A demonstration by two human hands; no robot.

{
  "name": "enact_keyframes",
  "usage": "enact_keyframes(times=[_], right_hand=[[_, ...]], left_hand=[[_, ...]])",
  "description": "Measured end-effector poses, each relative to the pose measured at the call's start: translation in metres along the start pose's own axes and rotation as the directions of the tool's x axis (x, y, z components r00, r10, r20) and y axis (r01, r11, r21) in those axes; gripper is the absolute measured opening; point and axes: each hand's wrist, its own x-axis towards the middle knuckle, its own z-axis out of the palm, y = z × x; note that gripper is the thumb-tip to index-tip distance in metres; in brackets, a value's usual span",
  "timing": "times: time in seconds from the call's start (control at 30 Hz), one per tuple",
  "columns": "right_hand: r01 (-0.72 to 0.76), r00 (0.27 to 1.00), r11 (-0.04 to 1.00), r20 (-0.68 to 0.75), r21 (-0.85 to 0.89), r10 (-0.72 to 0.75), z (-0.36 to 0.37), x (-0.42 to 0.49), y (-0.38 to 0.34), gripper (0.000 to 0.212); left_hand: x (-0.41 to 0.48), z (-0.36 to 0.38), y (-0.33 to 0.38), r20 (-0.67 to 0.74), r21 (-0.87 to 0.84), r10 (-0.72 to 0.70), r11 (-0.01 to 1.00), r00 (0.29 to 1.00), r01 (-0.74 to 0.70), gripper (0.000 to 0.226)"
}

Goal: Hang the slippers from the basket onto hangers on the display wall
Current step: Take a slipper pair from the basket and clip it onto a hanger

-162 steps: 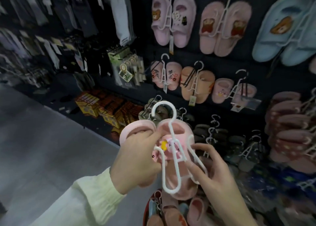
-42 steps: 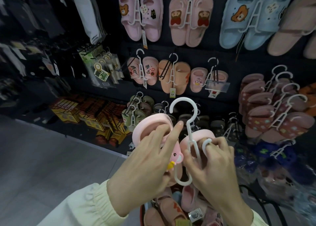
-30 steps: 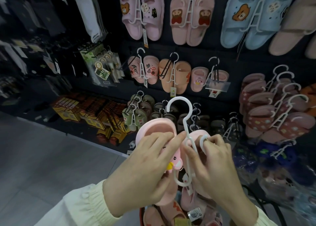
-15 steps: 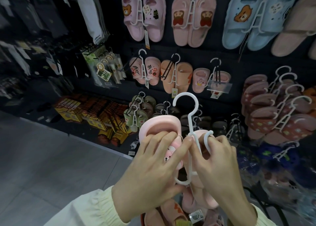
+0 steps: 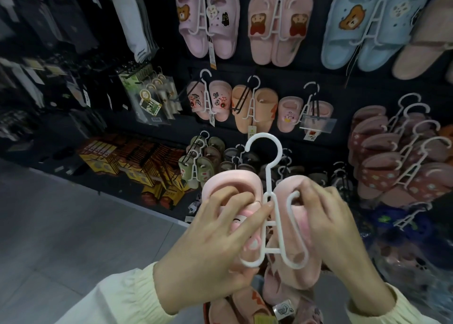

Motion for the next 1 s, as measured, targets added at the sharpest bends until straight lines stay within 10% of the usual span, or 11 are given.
enact_keyframes(times=[0.33,1.0], right_hand=[[-0.1,0.993,0.995,-0.068,0.015,0.101,-0.022,0.028,-0.008,0.031],[0.165,0.976,0.958,-0.101,-0.235,-0.193,0.009,0.028,-0.035,0.027]], left_hand=[[-0.008,0.005,-0.003,0.105,-0.005,0.09,0.996,0.99,-0.09,0.09],[-0.013,0.015,-0.039,0.024,0.031,0.073,0.997,0.997,-0.073,0.078]])
